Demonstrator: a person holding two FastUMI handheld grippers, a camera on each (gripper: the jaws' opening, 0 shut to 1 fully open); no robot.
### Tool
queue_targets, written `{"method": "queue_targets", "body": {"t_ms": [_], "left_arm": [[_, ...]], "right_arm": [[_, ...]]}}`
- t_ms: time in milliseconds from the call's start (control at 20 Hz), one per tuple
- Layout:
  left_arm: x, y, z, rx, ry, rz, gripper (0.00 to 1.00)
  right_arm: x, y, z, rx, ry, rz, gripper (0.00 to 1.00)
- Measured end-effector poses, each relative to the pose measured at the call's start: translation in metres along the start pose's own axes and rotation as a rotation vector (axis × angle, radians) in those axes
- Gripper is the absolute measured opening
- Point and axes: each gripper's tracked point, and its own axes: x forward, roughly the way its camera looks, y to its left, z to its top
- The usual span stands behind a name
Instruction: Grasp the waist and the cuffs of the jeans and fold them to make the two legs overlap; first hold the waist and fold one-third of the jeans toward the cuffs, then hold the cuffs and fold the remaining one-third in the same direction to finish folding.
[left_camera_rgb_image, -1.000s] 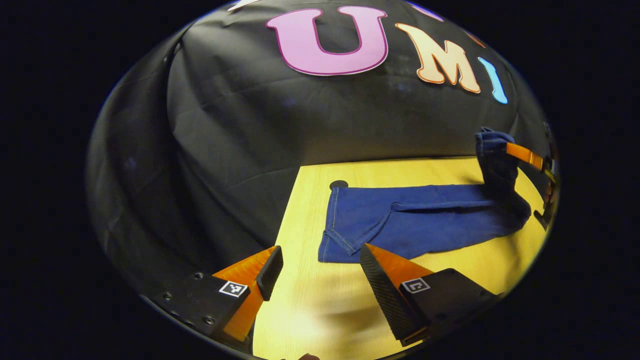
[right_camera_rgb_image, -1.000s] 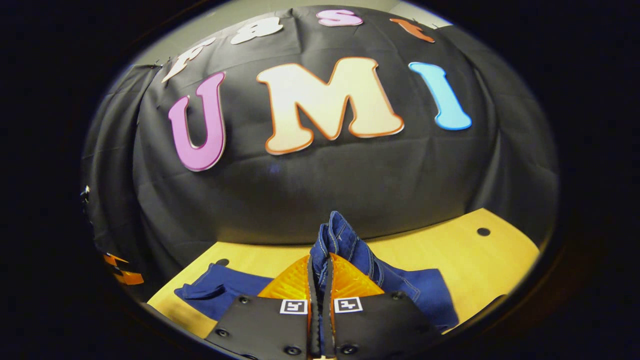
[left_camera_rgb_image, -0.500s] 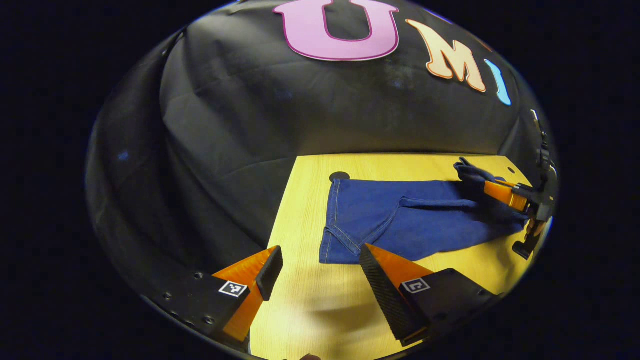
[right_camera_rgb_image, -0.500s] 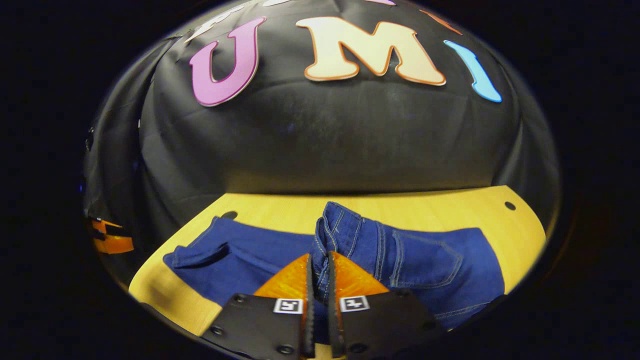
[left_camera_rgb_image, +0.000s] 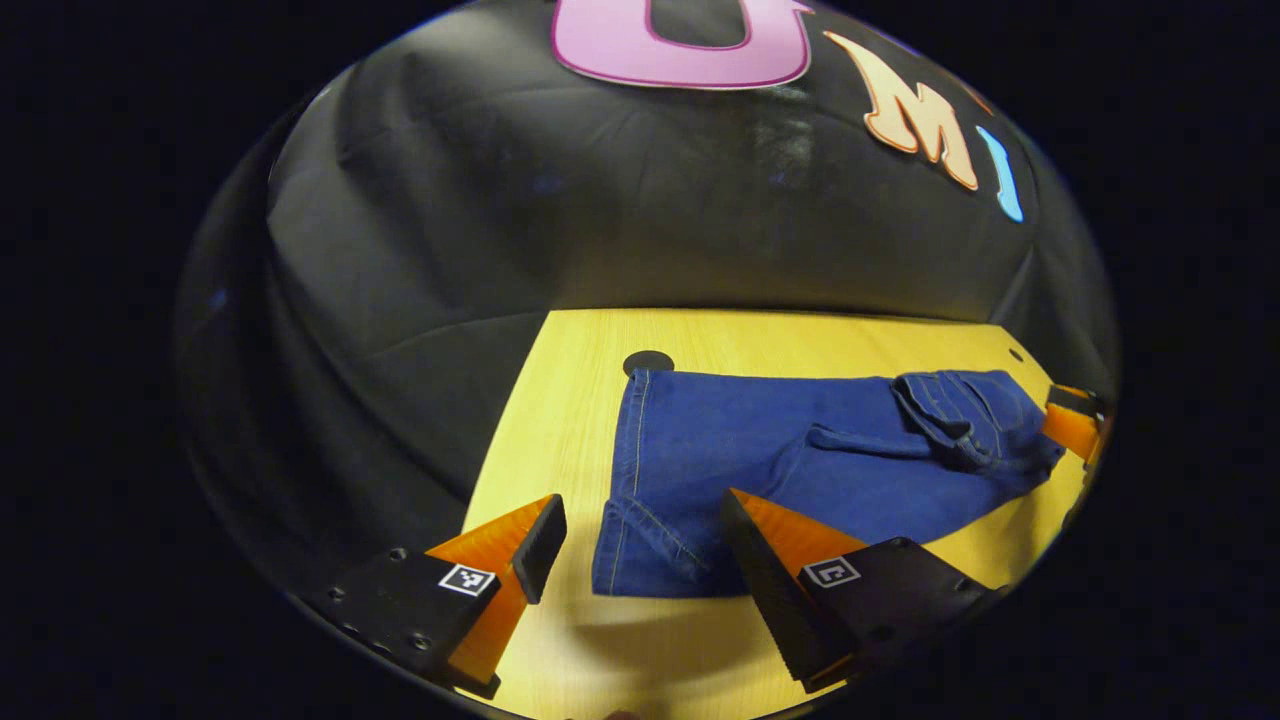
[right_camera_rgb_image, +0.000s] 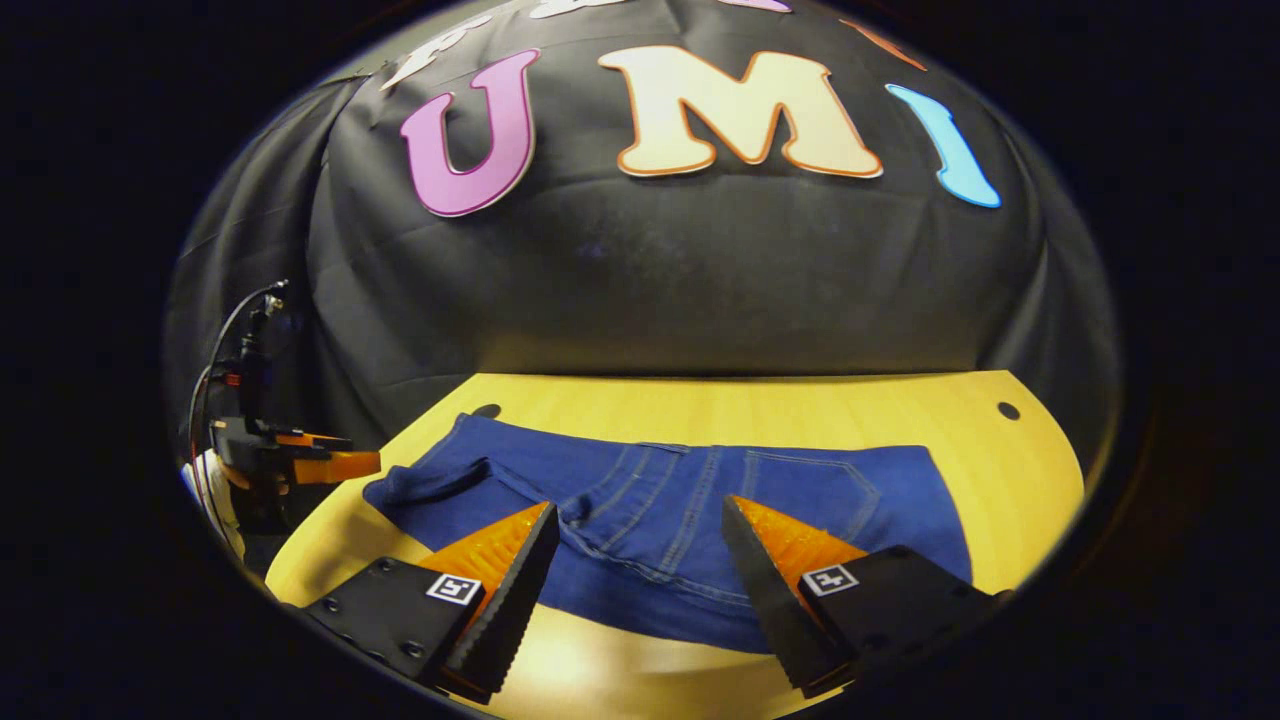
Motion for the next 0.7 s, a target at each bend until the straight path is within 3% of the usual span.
{"method": "queue_targets", "body": {"t_ms": [200,400,500,650,700], "left_arm": [[0.037,0.009,-0.011,-0.005,0.037,0.011,0.94],[0.052,-0.001,-0.034,0.001,0.134,-0.017,0.93],[0.053,-0.011,-0.03,-0.022,0.1,-0.045,0.95],[0.058,-0.023,-0.031,-0.013,0.106,-0.06,0.79],[0.059,-0.031,-0.032,-0.02,0.111,-0.085,0.63]], "right_arm": [[-0.024,-0.04,-0.007,0.005,0.018,-0.084,1.0],[-0.035,-0.058,-0.01,0.04,0.026,-0.12,1.0],[-0.037,-0.061,-0.008,0.047,0.016,-0.125,1.0],[-0.036,-0.063,-0.005,0.058,0.009,-0.122,1.0],[-0.035,-0.063,-0.005,0.065,0.008,-0.118,1.0]]}}
